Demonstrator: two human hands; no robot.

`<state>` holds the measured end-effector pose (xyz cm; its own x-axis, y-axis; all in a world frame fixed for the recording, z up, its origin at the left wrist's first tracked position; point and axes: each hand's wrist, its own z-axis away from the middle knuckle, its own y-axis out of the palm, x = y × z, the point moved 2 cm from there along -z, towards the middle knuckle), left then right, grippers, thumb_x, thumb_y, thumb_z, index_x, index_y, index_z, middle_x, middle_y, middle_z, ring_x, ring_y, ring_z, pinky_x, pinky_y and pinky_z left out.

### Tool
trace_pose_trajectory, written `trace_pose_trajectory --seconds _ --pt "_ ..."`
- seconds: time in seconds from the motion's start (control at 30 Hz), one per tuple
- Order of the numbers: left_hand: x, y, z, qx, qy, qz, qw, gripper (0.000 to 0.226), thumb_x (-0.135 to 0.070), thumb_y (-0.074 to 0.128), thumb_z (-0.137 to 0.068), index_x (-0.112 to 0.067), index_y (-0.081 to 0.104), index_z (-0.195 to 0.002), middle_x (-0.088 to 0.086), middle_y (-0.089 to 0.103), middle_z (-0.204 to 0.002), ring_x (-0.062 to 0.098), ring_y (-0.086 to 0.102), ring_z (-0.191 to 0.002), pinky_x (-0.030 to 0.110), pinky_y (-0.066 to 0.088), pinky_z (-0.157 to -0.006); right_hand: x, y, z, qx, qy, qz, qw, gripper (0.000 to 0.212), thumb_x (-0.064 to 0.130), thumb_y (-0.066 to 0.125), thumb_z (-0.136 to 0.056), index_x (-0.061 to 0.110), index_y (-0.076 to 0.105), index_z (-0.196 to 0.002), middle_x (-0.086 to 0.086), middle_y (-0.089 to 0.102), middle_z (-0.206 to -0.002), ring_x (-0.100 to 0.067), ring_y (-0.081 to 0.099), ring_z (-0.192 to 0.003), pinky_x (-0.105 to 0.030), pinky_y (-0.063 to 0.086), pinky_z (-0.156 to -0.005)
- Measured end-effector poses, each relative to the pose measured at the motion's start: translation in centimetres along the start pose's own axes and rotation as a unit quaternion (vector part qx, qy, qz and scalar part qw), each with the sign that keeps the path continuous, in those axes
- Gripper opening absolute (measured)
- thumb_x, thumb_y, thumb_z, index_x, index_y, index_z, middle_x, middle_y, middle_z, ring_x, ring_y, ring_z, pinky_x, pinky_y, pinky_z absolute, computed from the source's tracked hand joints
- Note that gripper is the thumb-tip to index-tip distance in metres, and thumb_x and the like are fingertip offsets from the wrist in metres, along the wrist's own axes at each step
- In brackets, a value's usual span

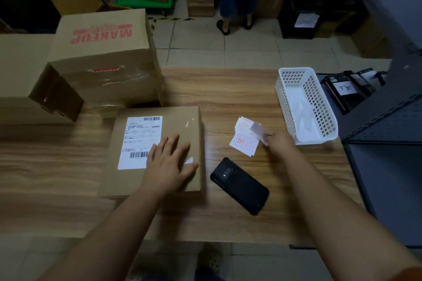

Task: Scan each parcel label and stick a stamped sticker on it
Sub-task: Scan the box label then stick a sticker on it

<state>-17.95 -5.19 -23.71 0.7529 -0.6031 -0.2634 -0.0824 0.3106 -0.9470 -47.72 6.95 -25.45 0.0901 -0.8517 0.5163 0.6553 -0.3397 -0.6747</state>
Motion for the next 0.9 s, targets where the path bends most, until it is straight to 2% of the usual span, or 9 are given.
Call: trace_pose_trajectory --seconds 0.07,0.13,0.23,0.3,0.4,0.5,0.57,0.77,0.9 --pt "-0.1 -0.9 -0.1 0.034 0.000 0.002 0.999 0.092 -0.081 0.014 -0.069 -0.040 0.027 -0.150 -0.007 0.008 -0.164 0.017 0.003 -0.151 0.039 0.002 -0.121 0.6 -1.0 0.9 0.013 -0.002 -0.030 0.999 0.043 0.024 0.064 -0.090 0.004 0.060 -0.128 -0.013 0.066 -0.115 -0.026 0.061 -0.092 -0.033 0.047 -0.074" --pt "-0.1 -2.1 -0.1 0.043 -0.002 0.024 0.999 0.083 -0.078 0.032 -0.079 -0.036 0.027 -0.151 -0.005 0.014 -0.163 0.019 0.007 -0.150 0.039 0.007 -0.120 2.0 -1.8 2.5 0.041 -0.052 -0.053 0.996 0.043 0.022 0.072 -0.084 0.006 0.063 -0.123 -0.009 0.069 -0.110 -0.026 0.065 -0.095 -0.038 0.053 -0.084" --pt "-0.6 -5.3 0.5 -0.054 -0.004 0.154 0.987 0.068 -0.059 0.058 -0.086 -0.027 0.044 -0.144 -0.003 0.039 -0.151 0.018 0.029 -0.143 0.035 0.023 -0.115 5.3 -2.4 6.6 0.171 -0.130 -0.125 0.969 0.029 0.016 0.079 -0.081 0.004 0.069 -0.105 -0.007 0.071 -0.095 -0.020 0.066 -0.082 -0.041 0.056 -0.089" --pt "-1.4 -7.9 1.6 -0.075 -0.024 0.321 0.944 0.060 -0.046 0.070 -0.086 -0.028 0.049 -0.138 -0.010 0.054 -0.134 0.008 0.046 -0.126 0.027 0.035 -0.104 8.0 -2.5 10.1 0.248 -0.171 -0.134 0.944 0.017 0.010 0.077 -0.082 0.005 0.070 -0.097 -0.006 0.069 -0.089 -0.015 0.061 -0.074 -0.030 0.054 -0.076" --pt "-2.7 -11.0 3.3 -0.032 -0.047 0.529 0.847 0.057 -0.026 0.074 -0.085 -0.029 0.048 -0.137 -0.011 0.068 -0.104 0.003 0.064 -0.100 0.026 0.048 -0.090 11.4 -2.2 15.2 0.304 -0.236 -0.134 0.913 0.012 0.005 0.074 -0.083 0.010 0.073 -0.094 -0.003 0.068 -0.084 -0.010 0.055 -0.069 -0.022 0.044 -0.062" --pt "-2.7 -12.8 4.0 -0.034 -0.060 0.602 0.795 0.053 -0.008 0.072 -0.086 -0.022 0.052 -0.133 -0.005 0.070 -0.082 0.007 0.069 -0.081 0.024 0.053 -0.071 13.2 -1.6 18.2 0.309 -0.272 -0.145 0.900 0.015 0.008 0.074 -0.083 0.018 0.073 -0.095 0.007 0.071 -0.079 -0.003 0.056 -0.063 -0.022 0.043 -0.064" --pt "-1.8 -14.5 4.8 -0.066 -0.075 0.631 0.770 0.046 -0.002 0.070 -0.086 -0.016 0.055 -0.128 0.002 0.073 -0.086 0.012 0.070 -0.079 0.025 0.053 -0.064 13.8 -1.0 19.9 0.308 -0.281 -0.176 0.892 0.017 0.008 0.072 -0.085 0.018 0.072 -0.098 0.007 0.072 -0.082 -0.002 0.058 -0.064 -0.023 0.043 -0.067" --pt "0.2 -18.9 6.0 -0.117 -0.053 0.606 0.785 0.040 -0.005 0.074 -0.083 -0.024 0.058 -0.115 0.009 0.068 -0.081 0.024 0.068 -0.082 0.038 0.048 -0.070 15.0 -0.9 22.3 0.284 -0.269 -0.299 0.870 0.011 0.006 0.070 -0.084 0.009 0.068 -0.095 0.001 0.069 -0.076 -0.014 0.057 -0.070 -0.025 0.041 -0.066" --pt "0.6 -21.5 6.7 -0.134 -0.037 0.597 0.790 0.039 -0.007 0.074 -0.083 -0.023 0.058 -0.115 0.005 0.072 -0.081 0.020 0.071 -0.082 0.037 0.051 -0.072 17.4 -1.7 24.4 0.274 -0.300 -0.319 0.856 0.016 0.014 0.062 -0.092 0.005 0.066 -0.104 -0.002 0.069 -0.083 -0.013 0.056 -0.072 -0.025 0.040 -0.065"
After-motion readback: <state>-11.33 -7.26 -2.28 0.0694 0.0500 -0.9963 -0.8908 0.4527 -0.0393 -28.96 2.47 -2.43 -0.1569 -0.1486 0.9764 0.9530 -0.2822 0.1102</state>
